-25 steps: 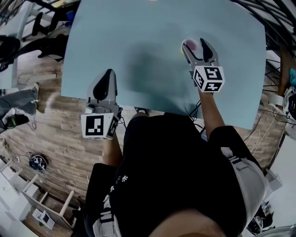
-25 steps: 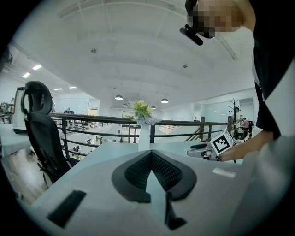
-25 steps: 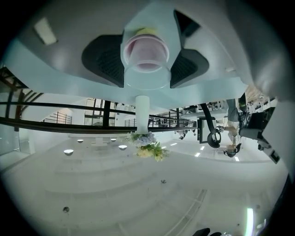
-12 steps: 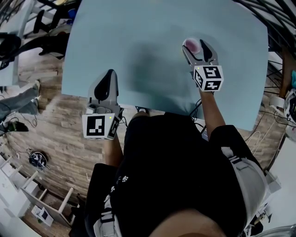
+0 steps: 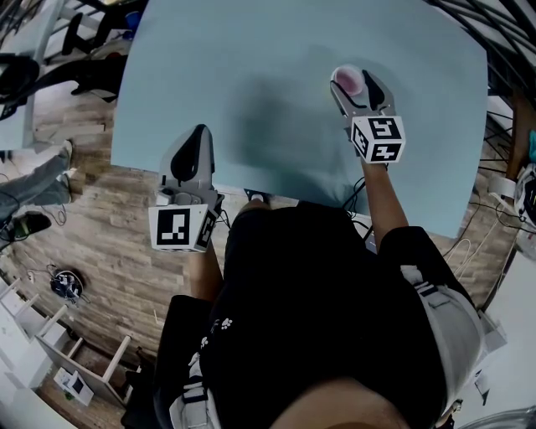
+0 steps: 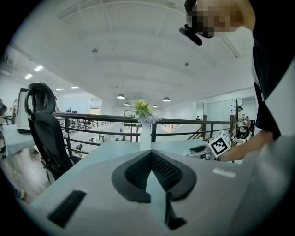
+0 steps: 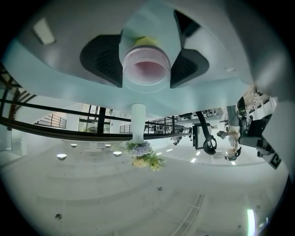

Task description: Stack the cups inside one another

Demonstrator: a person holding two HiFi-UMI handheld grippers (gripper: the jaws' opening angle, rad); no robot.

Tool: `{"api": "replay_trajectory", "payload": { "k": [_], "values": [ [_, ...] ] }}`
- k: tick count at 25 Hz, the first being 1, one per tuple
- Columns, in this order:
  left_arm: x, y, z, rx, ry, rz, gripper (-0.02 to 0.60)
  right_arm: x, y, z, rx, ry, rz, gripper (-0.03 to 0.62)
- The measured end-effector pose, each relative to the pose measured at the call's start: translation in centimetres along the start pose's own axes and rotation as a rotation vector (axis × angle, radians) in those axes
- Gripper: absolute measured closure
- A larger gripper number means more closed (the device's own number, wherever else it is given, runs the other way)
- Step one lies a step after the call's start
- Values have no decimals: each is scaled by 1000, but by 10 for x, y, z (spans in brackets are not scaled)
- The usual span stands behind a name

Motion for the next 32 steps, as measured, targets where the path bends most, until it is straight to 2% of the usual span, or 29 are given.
{"api": "replay_trajectory", "payload": {
  "k": [6, 12, 15, 20, 25, 32],
  "values": [
    [1, 3, 1, -6, -5, 12, 589, 9, 9, -7, 25, -11, 38, 273],
    [4, 3, 8, -26, -13, 23, 589, 23, 27, -7, 9, -5, 94, 281],
    [6, 3, 12, -35, -15, 30, 589, 33, 39, -12, 20, -14, 136, 331],
    [4, 3, 18, -50, -19, 16, 589, 50, 58, -24, 53, -26, 221, 484],
    [10, 4, 25, -66, -26, 59, 589, 60, 76, -36, 69, -13, 276, 576],
    [16, 7, 33, -75, -32, 84, 589, 63, 86, -55, 117, 12, 287, 583]
  ]
}}
Point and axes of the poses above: the fingertips, and each gripper's own axes: y backward along the fingers, z to its right, x out of its top, the point moved 1 cm from there along y, backward along the fingers, and after that the axes turned 7 degrees about -z, right-handed, at the moved point
